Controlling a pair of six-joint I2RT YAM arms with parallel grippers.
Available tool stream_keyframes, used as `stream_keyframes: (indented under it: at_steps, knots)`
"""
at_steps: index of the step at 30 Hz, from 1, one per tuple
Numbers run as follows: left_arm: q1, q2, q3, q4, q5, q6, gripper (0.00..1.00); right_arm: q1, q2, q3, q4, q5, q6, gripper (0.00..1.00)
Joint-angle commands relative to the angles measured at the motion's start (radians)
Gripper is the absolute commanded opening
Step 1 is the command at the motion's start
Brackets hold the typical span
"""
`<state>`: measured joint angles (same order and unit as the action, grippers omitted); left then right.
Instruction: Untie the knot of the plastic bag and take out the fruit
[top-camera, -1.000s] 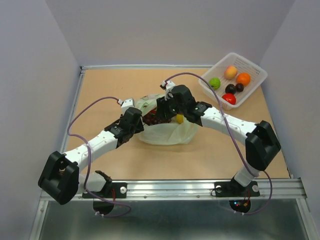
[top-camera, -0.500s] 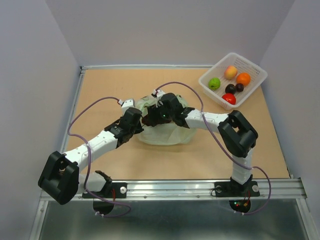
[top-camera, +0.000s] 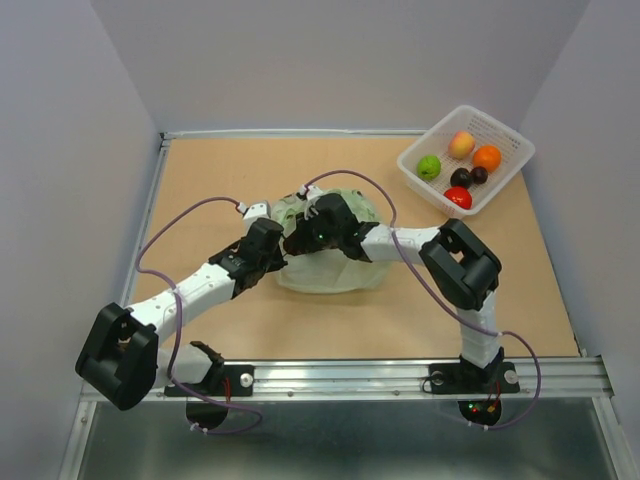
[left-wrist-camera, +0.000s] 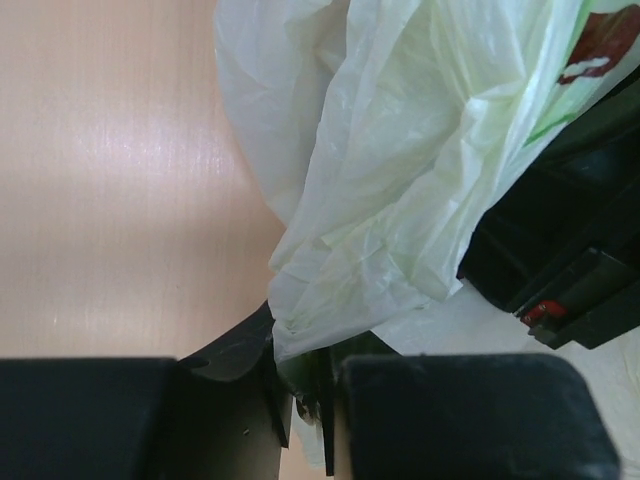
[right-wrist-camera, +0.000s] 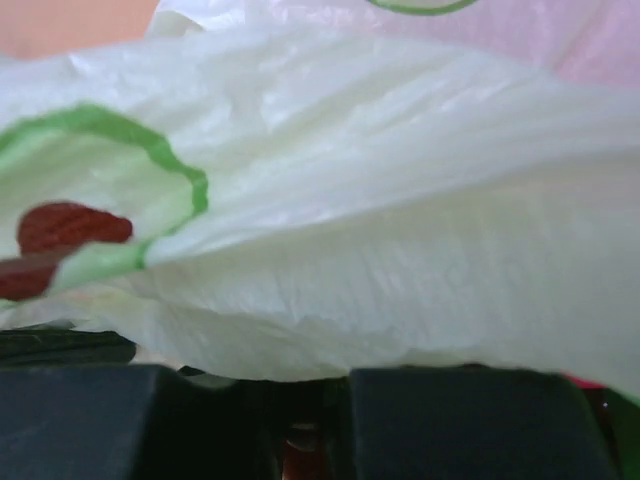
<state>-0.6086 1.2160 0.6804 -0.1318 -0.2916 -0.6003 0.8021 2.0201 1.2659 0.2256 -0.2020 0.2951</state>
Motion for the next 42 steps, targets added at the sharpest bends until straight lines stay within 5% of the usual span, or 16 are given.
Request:
stream_keyframes:
  at_steps: [1, 14, 24, 33, 42]
  knots:
    - [0.012, -0.035, -0.015, 0.006, -0.029, 0.011, 0.20, 0.011, -0.098, -0.054, 0.055, 0.009, -0.001, 0.03]
    - [0.129, -0.032, 0.070, 0.000, -0.018, 0.103, 0.16, 0.012, -0.429, -0.313, 0.018, 0.018, -0.013, 0.00]
    - [0.128, -0.061, 0.062, -0.002, 0.071, 0.158, 0.16, 0.011, -0.532, -0.122, 0.081, 0.003, 0.064, 0.00]
    - [0.129, -0.122, 0.133, 0.017, 0.120, 0.273, 0.15, -0.012, -0.599, -0.010, 0.103, 0.240, 0.018, 0.01]
    - [0.127, -0.040, 0.249, -0.095, 0.135, 0.209, 0.15, -0.276, -0.653, 0.024, 0.077, 0.453, -0.051, 0.00]
